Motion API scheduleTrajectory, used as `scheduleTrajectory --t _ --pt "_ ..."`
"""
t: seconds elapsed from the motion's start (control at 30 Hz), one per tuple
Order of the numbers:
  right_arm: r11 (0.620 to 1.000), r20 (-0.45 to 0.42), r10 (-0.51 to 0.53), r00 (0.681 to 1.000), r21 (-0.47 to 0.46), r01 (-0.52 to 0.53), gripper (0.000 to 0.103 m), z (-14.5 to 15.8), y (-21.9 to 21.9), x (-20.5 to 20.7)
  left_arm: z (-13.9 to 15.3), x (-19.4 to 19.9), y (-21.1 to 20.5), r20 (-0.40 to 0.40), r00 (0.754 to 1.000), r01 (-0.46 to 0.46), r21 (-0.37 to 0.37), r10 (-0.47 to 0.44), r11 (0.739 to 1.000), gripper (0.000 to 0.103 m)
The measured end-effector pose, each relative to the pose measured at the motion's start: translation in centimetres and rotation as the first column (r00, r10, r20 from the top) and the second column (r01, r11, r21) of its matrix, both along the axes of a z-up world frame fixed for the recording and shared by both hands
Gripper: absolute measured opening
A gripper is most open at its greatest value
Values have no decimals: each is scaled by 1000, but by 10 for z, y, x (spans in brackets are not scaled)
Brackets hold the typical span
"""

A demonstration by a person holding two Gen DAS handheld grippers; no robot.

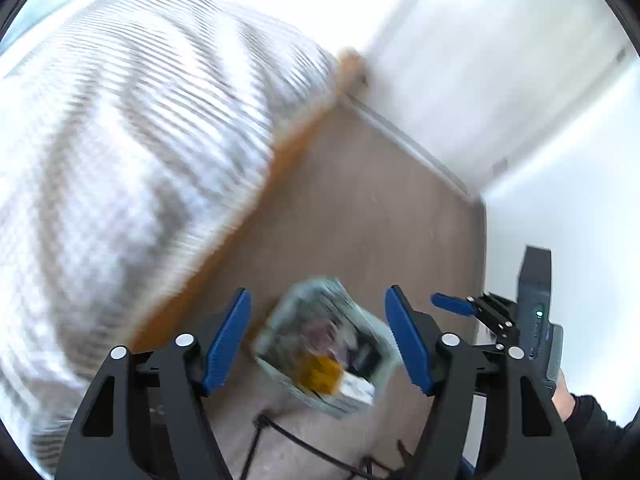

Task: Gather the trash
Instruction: 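Move both tools back over the bed toward the remaining trash, then grasp the clear plastic glove with the left tool while the right tool grasps a white plastic wrapper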

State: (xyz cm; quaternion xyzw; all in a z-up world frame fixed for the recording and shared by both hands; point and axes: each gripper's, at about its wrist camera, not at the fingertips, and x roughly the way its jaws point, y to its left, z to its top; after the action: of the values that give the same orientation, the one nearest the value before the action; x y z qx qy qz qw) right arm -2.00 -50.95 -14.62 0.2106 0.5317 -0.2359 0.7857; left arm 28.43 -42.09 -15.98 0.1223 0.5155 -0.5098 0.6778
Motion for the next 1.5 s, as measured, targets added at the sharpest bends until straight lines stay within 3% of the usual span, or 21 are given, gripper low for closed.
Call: scheduleTrajectory --t 0.1,0.2,0.33,0.47,0.6,0.67,0.8,0.87,0.93,1.0,1.07,1.17,1.27,1.33,1.43,1.47,1.5 --pt "997 68 54 996 -58 -50 63 29 19 41 20 49 52 37 989 -142 -52 144 988 70" --pt "988 116 136 984 -89 -127 63 52 42 90 30 103 112 67 947 -308 -81 314 948 70" --pt "963 161 258 953 -121 -240 63 76 82 160 29 187 194 67 843 -526 -102 534 844 71" --pt "913 179 400 899 -159 -375 63 89 121 220 25 286 262 90 687 -715 -93 721 693 71" --pt "874 200 482 853 -173 -453 63 93 147 262 17 370 298 139 606 -783 -63 783 618 71" --pt "861 207 506 837 -180 -475 63 92 156 281 10 404 311 140 586 -799 -63 798 598 69" --pt "853 215 520 827 -174 -492 63 89 166 303 -14 459 340 33 511 -859 -18 859 512 69" --pt "852 211 522 826 -164 -497 63 84 169 314 -31 480 346 -67 487 -873 8 871 488 62" --pt "851 203 525 827 -145 -505 63 77 172 324 -43 486 340 -129 514 -854 22 848 520 18" --pt "847 200 532 823 -140 -514 63 74 178 332 -47 475 336 -154 556 -827 -1 817 563 4" --pt "841 215 541 813 -134 -524 63 76 185 334 -41 452 345 -182 564 -824 -60 806 563 0" --pt "833 241 553 798 -129 -538 63 78 195 335 -28 401 376 -271 533 -846 -153 802 510 0" --pt "831 262 553 791 -104 -547 63 76 203 337 -7 347 407 -253 489 -871 -183 835 455 0" --pt "829 277 552 786 -84 -553 63 75 211 342 7 321 425 -239 435 -897 -198 868 395 0" --pt "805 286 585 759 -91 -586 63 79 232 357 20 299 447 -244 380 -916 -233 892 327 0" --pt "789 283 608 742 -112 -604 63 81 240 364 23 297 448 -222 374 -916 -243 900 320 0" --pt "775 277 627 728 -136 -617 63 83 249 370 25 294 448 -193 381 -910 -250 904 330 0"
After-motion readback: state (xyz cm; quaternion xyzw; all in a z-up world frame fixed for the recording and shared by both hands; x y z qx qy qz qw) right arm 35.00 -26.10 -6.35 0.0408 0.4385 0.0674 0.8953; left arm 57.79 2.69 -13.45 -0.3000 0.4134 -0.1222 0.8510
